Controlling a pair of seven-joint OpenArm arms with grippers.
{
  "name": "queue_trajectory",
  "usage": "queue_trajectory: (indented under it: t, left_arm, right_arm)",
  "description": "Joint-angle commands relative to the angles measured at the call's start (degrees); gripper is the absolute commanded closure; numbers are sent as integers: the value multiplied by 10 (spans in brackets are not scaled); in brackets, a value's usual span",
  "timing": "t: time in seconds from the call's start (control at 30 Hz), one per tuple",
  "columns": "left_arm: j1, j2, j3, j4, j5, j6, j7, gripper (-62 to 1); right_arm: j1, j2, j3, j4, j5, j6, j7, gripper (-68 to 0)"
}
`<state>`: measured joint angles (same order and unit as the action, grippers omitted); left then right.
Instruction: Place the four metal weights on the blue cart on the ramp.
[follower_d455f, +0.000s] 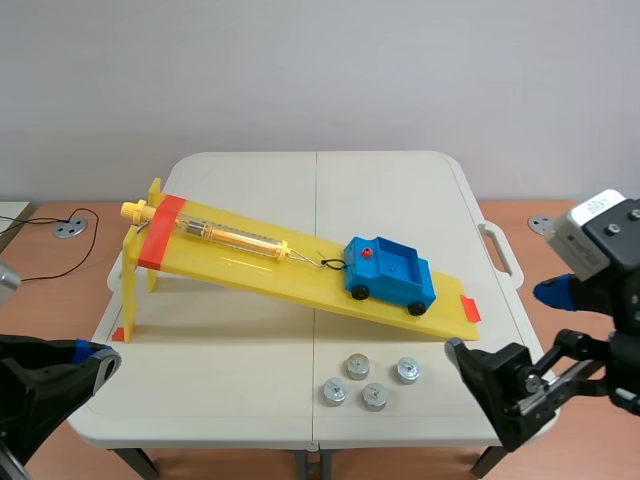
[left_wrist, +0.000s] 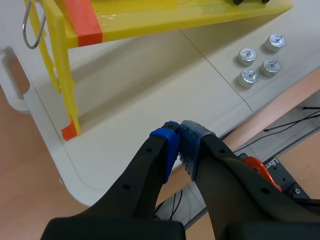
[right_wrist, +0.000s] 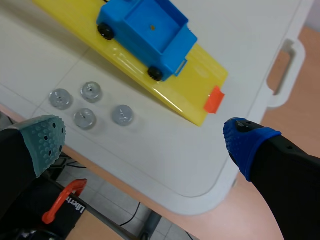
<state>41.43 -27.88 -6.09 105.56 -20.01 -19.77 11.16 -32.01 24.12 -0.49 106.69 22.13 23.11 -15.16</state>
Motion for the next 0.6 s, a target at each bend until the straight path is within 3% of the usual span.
queue_trajectory:
  t: [0.0,0.17,0.23,0.4,0.47,0.57]
  left_arm:
    - [12,19,-9,45,-42,-14,-53,-27]
    - [12,46,-9,45,-41,-14,-53,-27]
    - [5,55,-9,44,-26,-14,-52,-27]
    - [-15,75,-9,40,-12,-14,-50,-27]
    - [-16,81,-9,40,-12,-14,-50,-27]
    - [-16,82,-9,40,-12,-14,-50,-27]
  right_arm:
    - [37,-4,-9,1,9,-12,61,-656]
    - [68,-25,-40,-24,-6,-10,60,-555]
    - [80,-33,-51,-31,-16,-9,56,-523]
    - [100,-49,-84,-45,-13,-7,54,-497]
    - [103,-55,-97,-49,-10,-8,54,-456]
    - [108,-65,-113,-52,-33,-8,45,-425]
